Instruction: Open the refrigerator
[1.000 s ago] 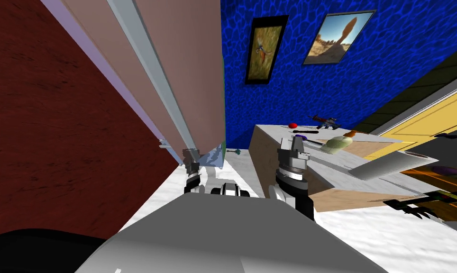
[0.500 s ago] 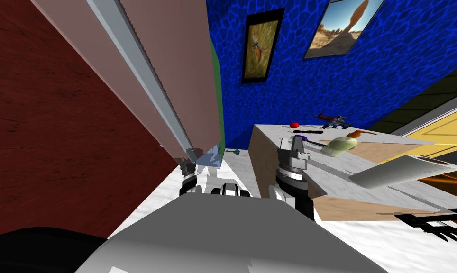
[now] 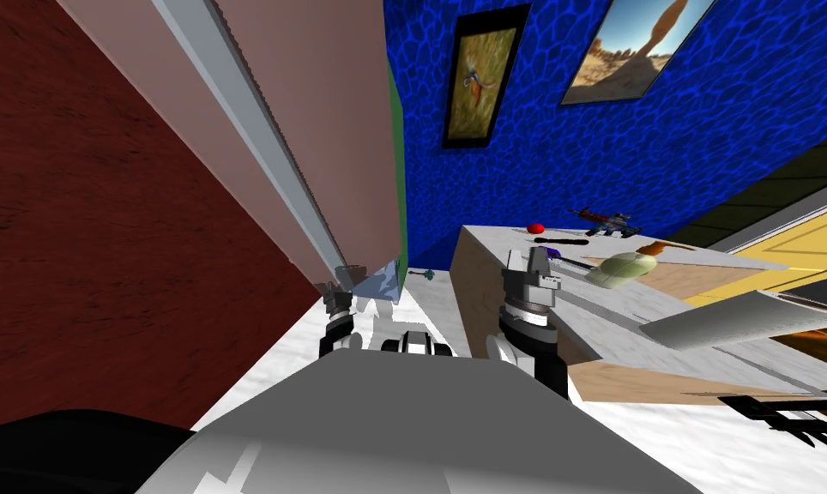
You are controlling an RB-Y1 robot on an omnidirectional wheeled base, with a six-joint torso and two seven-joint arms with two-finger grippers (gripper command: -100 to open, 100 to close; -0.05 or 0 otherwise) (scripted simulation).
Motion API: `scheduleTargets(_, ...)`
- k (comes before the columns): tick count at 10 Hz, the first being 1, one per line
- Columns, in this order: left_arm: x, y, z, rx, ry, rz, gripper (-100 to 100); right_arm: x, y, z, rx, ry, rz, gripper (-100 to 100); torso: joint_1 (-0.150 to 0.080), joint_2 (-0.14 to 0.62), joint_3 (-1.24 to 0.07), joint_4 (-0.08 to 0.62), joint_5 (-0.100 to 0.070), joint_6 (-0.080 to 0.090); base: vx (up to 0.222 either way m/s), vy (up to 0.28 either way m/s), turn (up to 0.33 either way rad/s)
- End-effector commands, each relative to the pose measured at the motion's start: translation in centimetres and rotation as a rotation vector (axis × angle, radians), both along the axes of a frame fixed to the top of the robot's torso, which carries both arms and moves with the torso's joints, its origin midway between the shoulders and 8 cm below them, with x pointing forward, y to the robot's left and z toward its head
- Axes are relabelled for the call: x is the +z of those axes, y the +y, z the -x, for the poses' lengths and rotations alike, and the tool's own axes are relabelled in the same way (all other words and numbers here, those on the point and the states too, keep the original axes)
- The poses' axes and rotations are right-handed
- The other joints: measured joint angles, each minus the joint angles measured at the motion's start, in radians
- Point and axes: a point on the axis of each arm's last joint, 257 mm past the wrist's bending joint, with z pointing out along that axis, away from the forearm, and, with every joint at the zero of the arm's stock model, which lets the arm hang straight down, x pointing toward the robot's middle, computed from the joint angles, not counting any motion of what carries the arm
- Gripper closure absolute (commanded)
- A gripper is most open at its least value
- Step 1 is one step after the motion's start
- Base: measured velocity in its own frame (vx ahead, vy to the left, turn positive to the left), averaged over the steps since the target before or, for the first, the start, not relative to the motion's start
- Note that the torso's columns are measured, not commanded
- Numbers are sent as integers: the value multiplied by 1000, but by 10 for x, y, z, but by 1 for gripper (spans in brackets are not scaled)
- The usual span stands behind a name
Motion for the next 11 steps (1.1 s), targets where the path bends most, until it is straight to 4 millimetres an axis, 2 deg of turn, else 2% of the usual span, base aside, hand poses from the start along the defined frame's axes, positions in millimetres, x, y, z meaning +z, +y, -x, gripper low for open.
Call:
scheduleTargets(1, 17, 1, -5, -10, -8, -1, -100, 0, 0, 0, 0, 0, 0, 0, -1, 2, 1, 2, -2, 0, -6, -22, 25)
scheduleTargets(4, 23, 2, -6, -13, -8, -1, -100, 0, 0, 0, 0, 0, 0, 0, -3, 4, 1, 6, -6, 1, -4, -11, 12)
scheduleTargets(5, 10, 4, -3, -9, 25, 8, -100, 0, 0, 0, 0, 0, 0, 0, -4, 6, 2, 7, -6, 1, 3, 5, 8)
scheduleTargets(6, 8, 4, -3, -9, 33, 10, 0, 0, 0, 0, 0, 0, 0, 0, -3, 5, 2, 4, -4, -1, 0, 0, 0)
scheduleTargets(11, -2, 4, -2, -10, 56, 16, 0, 0, 0, 0, 0, 0, 0, 0, 6, 2, 1, -1, 2, -3, 0, 0, 0)
